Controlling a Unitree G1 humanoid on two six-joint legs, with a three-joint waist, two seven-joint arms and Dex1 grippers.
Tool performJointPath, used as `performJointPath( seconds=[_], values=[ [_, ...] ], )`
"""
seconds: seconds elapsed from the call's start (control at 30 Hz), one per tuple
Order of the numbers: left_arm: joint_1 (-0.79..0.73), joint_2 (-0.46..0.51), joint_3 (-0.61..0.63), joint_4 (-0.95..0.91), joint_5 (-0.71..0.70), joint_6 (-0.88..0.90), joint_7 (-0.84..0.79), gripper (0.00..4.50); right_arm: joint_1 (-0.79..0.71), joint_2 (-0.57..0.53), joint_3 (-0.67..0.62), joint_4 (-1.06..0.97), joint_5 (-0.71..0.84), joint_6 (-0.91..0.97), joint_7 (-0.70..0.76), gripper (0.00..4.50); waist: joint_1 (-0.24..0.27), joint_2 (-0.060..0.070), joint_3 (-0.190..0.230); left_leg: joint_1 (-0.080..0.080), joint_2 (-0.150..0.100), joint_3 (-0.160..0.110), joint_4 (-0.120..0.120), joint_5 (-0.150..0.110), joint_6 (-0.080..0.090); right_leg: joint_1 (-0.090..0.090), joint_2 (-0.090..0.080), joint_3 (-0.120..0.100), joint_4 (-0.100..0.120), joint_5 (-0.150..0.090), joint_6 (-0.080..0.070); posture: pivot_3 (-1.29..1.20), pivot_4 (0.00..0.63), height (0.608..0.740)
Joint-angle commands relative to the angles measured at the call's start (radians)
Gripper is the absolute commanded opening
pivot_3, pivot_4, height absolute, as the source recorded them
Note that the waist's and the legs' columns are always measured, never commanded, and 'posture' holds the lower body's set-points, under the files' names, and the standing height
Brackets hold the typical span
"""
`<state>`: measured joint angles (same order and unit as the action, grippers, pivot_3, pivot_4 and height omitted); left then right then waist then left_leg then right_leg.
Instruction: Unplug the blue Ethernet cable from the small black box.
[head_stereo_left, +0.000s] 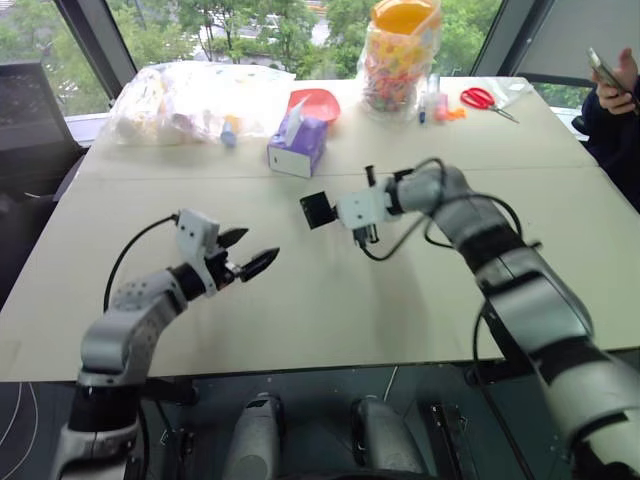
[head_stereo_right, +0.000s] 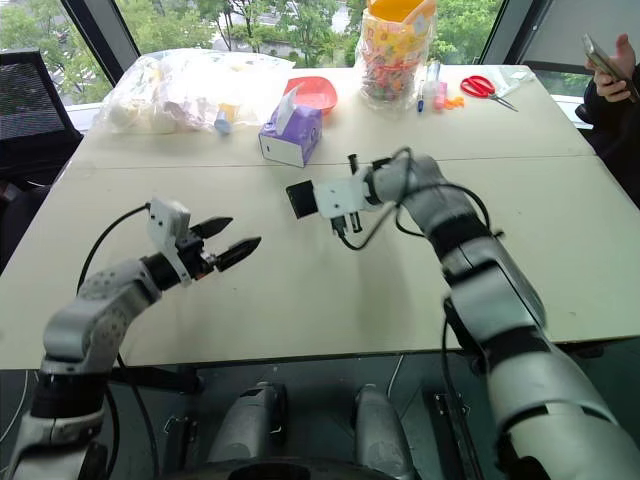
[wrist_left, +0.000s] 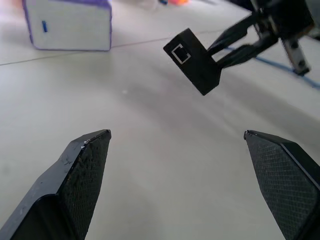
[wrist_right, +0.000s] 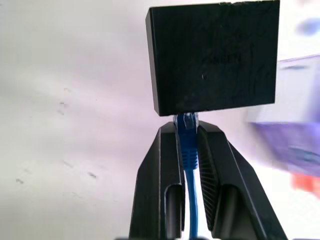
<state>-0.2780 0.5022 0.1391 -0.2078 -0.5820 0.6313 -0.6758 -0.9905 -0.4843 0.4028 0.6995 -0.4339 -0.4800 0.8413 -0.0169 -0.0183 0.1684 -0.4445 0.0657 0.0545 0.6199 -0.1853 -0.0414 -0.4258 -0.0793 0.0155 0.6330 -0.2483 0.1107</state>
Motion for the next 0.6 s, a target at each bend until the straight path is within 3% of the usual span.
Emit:
performJointPath(
  seconds=[0.03,0.23,0.6],
  values=[
    [-0.055,0.040,0.025,0.021,-0.080,0.058,-0.083,4.50,0.128,-0.010,-0.070,-0.325,-0.041,0.049,-0.156,0.03,-0.015,0.000,0.000,0.001,0.000,0.000,-0.001,0.000,0.000,0.000,0.000,0.000,0.000,0.000,0.000,0.00,0.150,0.735],
    [-0.193,0.065,0.008,0.108,-0.140,0.154,-0.150,4.50,0.299,0.016,-0.091,-0.650,-0.126,0.201,-0.245,0.03,-0.021,0.000,0.000,0.002,0.000,-0.003,-0.004,0.003,-0.004,-0.001,0.002,-0.001,0.003,-0.001,0.001,0.00,0.150,0.735],
    [-0.248,0.058,0.009,0.107,-0.196,0.247,-0.176,4.50,0.349,0.025,-0.045,-0.775,-0.163,0.290,-0.217,0.03,-0.016,-0.001,0.000,0.002,0.000,-0.003,-0.001,0.003,-0.004,0.000,0.002,0.000,0.003,-0.001,0.001,0.00,0.150,0.735]
  ],
)
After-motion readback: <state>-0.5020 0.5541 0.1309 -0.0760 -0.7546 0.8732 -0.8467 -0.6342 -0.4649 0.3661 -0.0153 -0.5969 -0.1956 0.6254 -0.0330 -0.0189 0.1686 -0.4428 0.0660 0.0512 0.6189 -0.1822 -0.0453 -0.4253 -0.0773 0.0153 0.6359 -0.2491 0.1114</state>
